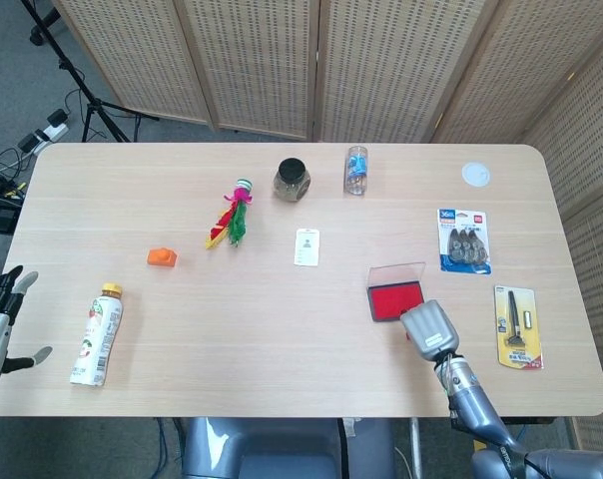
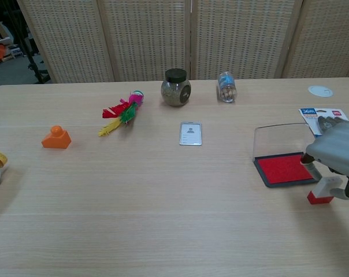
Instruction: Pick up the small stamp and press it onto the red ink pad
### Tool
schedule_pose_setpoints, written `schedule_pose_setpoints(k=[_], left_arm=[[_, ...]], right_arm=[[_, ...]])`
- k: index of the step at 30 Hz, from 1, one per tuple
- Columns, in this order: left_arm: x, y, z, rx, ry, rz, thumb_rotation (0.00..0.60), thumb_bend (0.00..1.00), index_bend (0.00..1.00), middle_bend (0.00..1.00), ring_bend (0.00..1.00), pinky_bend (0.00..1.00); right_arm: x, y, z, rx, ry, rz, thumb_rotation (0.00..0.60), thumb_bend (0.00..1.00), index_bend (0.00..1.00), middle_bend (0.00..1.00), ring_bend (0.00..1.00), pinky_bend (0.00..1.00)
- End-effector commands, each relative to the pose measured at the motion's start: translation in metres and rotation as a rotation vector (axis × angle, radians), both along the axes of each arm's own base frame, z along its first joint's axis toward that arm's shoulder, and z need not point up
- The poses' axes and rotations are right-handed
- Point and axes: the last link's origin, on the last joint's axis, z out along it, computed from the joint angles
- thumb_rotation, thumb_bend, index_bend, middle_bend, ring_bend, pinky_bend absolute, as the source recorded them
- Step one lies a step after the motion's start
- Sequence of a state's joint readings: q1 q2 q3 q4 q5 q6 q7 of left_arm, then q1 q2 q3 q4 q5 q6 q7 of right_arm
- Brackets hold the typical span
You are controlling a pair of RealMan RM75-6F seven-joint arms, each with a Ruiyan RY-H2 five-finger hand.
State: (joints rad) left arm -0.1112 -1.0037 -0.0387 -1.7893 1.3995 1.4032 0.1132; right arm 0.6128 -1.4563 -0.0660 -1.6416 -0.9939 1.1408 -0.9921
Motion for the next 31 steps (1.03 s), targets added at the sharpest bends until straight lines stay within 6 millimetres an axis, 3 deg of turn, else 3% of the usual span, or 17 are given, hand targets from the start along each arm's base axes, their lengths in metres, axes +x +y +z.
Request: schedule_pose_setpoints(k=[1, 10, 16, 18, 19, 21, 24, 27, 28, 31], left_arm=[[0.000, 0.000, 0.000, 0.001, 0.001, 0.001, 0.600, 0.00, 0.00, 0.00, 0.00, 0.00], [0.000, 0.001, 0.000, 0.002, 0.001, 0.003, 0.600, 0.00, 0.00, 0.00, 0.00, 0.00], [0.001, 0.000, 0.002, 0.007, -0.008, -0.001, 0.600, 0.00, 0.00, 0.00, 0.00, 0.00], [0.001, -0.001, 0.003, 0.011, -0.010, -0.003, 0.600, 0.00, 0.00, 0.00, 0.00, 0.00], [0.001, -0.001, 0.003, 0.012, -0.011, -0.004, 0.600, 0.00, 0.00, 0.00, 0.00, 0.00], [0.001, -0.002, 0.004, 0.014, -0.015, -0.004, 0.600, 0.00, 0.00, 0.00, 0.00, 0.00], [0.001, -0.002, 0.005, 0.018, -0.019, -0.007, 0.600, 0.00, 0.00, 0.00, 0.00, 0.00], [0.002, -0.002, 0.007, 0.025, -0.023, -0.014, 0.600, 0.00, 0.00, 0.00, 0.00, 0.00], [0.001, -0.002, 0.010, 0.042, -0.025, -0.016, 0.600, 0.00, 0.00, 0.00, 0.00, 0.00], [0.001, -0.001, 0.012, 0.066, -0.022, -0.019, 0.600, 0.00, 0.00, 0.00, 0.00, 0.00]], right_arm=[[0.000, 0.001, 0.000, 0.003, -0.001, 0.001, 0.600, 0.31, 0.47, 1.00, 1.00, 1.00], [0.003, 0.008, 0.010, -0.005, -0.019, 0.019, 0.600, 0.31, 0.42, 1.00, 1.00, 1.00], [0.018, 0.019, 0.048, -0.047, -0.100, 0.094, 0.600, 0.28, 0.41, 0.99, 1.00, 1.00], [0.022, 0.022, 0.064, -0.066, -0.152, 0.134, 0.600, 0.17, 0.38, 0.89, 0.96, 0.99], [0.023, 0.022, 0.070, -0.074, -0.173, 0.152, 0.600, 0.11, 0.36, 0.83, 0.90, 0.96], [0.022, 0.024, 0.085, -0.102, -0.227, 0.186, 0.600, 0.01, 0.27, 0.52, 0.58, 0.69], [0.010, 0.028, 0.111, -0.161, -0.287, 0.184, 0.600, 0.00, 0.14, 0.08, 0.08, 0.27], [-0.002, 0.033, 0.137, -0.235, -0.380, 0.149, 0.600, 0.00, 0.07, 0.00, 0.00, 0.10], [-0.017, 0.041, 0.153, -0.314, -0.485, 0.108, 0.600, 0.00, 0.06, 0.00, 0.00, 0.08], [-0.037, 0.049, 0.163, -0.370, -0.592, 0.083, 0.600, 0.00, 0.05, 0.00, 0.00, 0.02]])
